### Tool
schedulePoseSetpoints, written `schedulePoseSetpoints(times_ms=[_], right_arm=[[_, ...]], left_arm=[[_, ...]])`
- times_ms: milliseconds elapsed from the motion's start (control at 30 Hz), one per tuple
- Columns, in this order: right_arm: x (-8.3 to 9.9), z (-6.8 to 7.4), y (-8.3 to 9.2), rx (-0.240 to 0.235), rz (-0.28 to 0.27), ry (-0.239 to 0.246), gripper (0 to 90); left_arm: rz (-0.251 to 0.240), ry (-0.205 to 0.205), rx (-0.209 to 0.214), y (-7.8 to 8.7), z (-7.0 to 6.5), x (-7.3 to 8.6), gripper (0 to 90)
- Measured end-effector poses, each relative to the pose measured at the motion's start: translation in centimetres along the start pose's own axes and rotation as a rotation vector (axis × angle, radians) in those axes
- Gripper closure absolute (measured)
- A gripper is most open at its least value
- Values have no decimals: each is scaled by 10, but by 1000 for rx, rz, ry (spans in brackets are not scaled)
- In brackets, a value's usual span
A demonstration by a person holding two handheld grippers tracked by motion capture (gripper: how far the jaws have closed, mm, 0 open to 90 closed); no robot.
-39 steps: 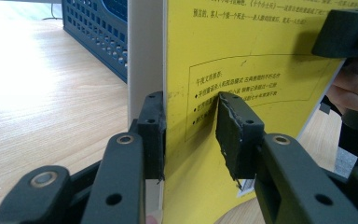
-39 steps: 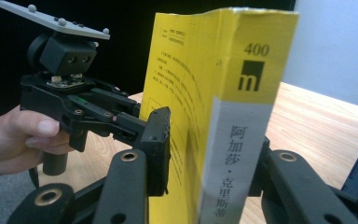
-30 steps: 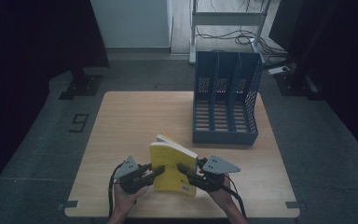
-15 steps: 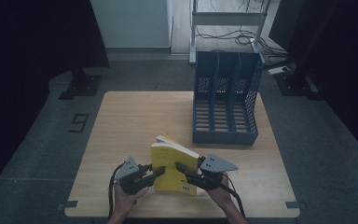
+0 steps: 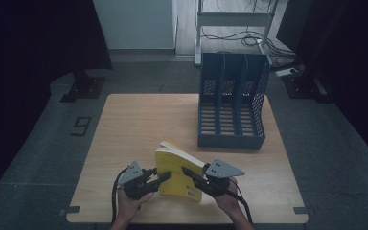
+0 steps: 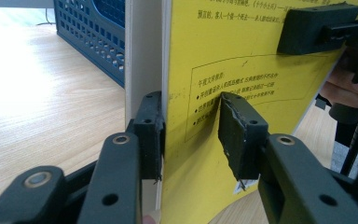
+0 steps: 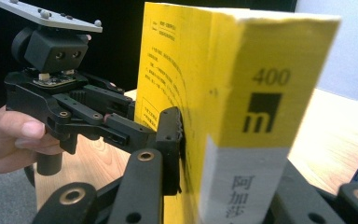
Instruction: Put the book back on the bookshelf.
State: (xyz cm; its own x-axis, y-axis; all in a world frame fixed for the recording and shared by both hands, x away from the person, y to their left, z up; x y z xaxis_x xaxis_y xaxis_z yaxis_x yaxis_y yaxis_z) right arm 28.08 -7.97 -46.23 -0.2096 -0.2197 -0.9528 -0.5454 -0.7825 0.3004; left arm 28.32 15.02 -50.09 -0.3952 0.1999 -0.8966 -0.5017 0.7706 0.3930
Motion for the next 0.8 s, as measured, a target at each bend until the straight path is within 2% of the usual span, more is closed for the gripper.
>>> schedulePoseSetpoints(times_ms=[333,467,667,800], right_arm=[[-1,6,1,8,4,21,733],[-2,7,2,14,3,31,732],[-3,11,4,25,8,79,729],[-3,11,6,12,11,77,723]], left_arm=[[-7,12,-6,-2,0,1,538],[-10,13,-8,-2,0,0,526],[-8,12,-3,-2,0,0,513],[-7,5,1,-1,-1,0,521]])
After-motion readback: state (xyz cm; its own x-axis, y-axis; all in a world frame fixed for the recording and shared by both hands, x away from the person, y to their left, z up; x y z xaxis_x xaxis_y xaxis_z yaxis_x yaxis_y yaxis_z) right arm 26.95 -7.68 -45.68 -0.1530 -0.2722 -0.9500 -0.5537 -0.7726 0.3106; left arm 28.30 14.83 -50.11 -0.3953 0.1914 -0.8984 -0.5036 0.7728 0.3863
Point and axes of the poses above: each handheld gripper's, and its own axes: y roughly backward along the jaws, x roughly out of its underside, z roughly to its left, the point moved 3 cm from there along -y, roughly forward along the jaws, and after that the axes turned 5 degrees about z, right-handed, at the moved point
